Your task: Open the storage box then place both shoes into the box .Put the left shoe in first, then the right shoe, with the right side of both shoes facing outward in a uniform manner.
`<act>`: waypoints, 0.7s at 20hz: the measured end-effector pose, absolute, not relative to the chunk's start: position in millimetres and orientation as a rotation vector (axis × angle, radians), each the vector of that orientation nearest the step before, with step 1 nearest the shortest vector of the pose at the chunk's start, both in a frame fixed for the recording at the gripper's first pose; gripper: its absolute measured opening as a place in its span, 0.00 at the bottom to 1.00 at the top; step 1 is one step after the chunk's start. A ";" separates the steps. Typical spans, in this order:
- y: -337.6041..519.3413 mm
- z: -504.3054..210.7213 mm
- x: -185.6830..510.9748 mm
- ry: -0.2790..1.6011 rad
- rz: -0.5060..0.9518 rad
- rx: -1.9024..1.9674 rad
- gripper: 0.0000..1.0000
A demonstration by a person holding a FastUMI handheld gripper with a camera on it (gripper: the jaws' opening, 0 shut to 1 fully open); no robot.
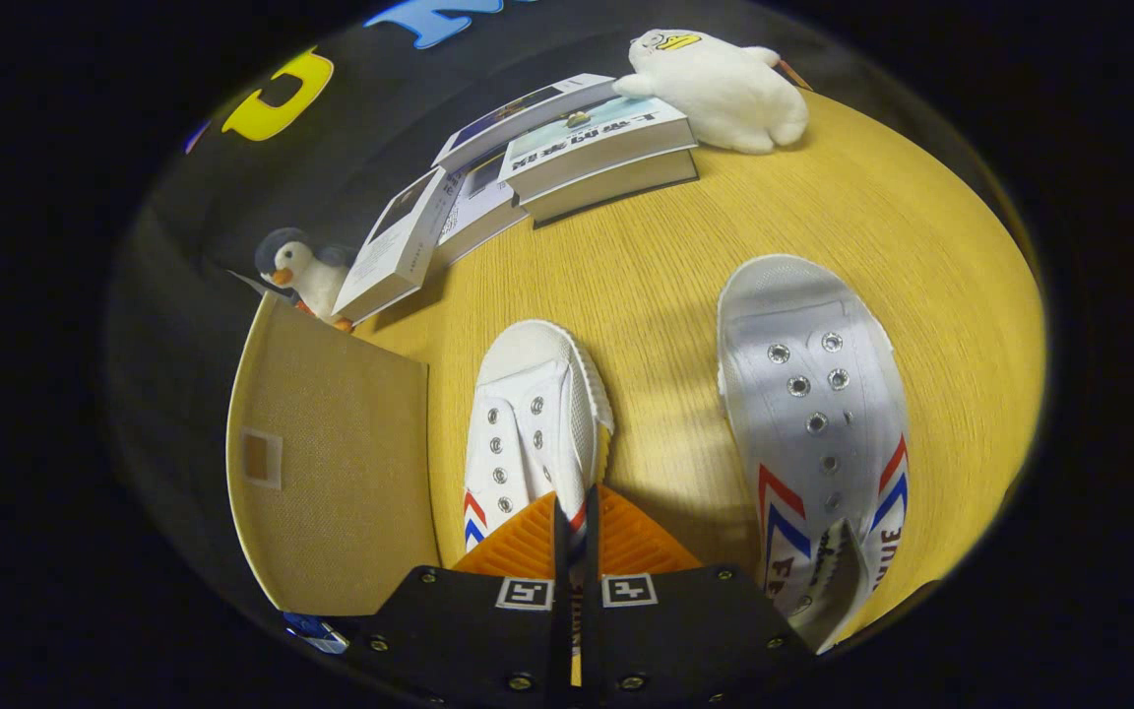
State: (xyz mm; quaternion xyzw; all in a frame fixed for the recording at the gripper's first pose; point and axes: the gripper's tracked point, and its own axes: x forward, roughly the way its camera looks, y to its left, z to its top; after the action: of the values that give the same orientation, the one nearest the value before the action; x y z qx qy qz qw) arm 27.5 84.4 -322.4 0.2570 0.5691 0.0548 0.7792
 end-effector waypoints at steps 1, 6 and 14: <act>85.3 -318.1 28.6 1.229 0.121 0.574 0.04; 90.2 -284.2 33.9 1.207 0.130 0.638 0.04; 111.2 -203.8 56.7 1.124 0.190 0.665 0.04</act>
State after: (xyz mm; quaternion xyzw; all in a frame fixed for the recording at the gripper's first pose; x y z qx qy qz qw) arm 56.7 111.2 -203.8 0.3091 0.5221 0.0882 0.7900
